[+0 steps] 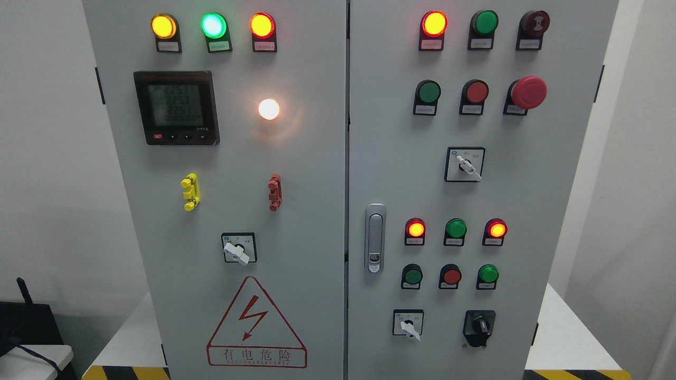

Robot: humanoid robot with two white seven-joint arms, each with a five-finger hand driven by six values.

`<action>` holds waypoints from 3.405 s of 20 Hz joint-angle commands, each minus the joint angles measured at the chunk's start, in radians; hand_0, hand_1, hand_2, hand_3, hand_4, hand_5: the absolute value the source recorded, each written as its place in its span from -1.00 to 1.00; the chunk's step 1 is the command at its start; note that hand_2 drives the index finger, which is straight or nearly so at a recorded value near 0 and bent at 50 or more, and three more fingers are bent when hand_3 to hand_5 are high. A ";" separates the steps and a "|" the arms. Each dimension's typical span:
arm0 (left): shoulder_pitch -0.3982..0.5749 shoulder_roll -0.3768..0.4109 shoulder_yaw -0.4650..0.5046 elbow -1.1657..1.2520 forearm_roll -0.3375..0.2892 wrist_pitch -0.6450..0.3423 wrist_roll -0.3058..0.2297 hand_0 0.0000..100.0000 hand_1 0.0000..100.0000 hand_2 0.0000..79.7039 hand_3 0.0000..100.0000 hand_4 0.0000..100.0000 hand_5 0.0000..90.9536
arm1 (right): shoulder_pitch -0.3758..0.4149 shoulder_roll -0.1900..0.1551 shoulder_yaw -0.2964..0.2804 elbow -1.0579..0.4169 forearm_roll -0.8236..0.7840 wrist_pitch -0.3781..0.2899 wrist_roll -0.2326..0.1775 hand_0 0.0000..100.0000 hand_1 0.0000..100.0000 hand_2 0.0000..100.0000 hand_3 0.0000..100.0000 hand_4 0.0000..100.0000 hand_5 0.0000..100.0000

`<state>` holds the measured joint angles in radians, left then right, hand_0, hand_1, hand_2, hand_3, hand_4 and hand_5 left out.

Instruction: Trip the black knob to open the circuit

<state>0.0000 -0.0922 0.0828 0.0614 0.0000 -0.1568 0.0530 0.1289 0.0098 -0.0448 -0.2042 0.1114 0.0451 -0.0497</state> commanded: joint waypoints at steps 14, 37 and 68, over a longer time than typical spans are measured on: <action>-0.008 0.000 0.000 0.000 -0.032 0.000 0.001 -0.76 -0.22 -1.00 -1.00 -1.00 -1.00 | -0.002 -0.013 -0.003 -0.006 -0.002 0.010 0.001 -0.60 -0.28 -1.00 -0.89 -0.67 -0.67; -0.008 0.000 0.000 0.000 -0.032 0.000 0.001 -0.76 -0.22 -1.00 -1.00 -1.00 -1.00 | 0.323 -0.066 0.098 -0.569 -0.003 -0.210 0.019 -0.54 -0.28 -1.00 -0.82 -0.63 -0.72; -0.008 0.000 0.000 0.000 -0.032 0.000 0.001 -0.76 -0.22 -1.00 -1.00 -1.00 -1.00 | 0.578 -0.083 -0.023 -1.426 -0.085 -0.768 0.008 -0.70 0.35 -0.22 0.51 0.69 0.81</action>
<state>0.0000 -0.0922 0.0828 0.0614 0.0000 -0.1568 0.0530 0.7047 -0.0742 -0.0433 -1.3126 0.0256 -0.7274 -0.0402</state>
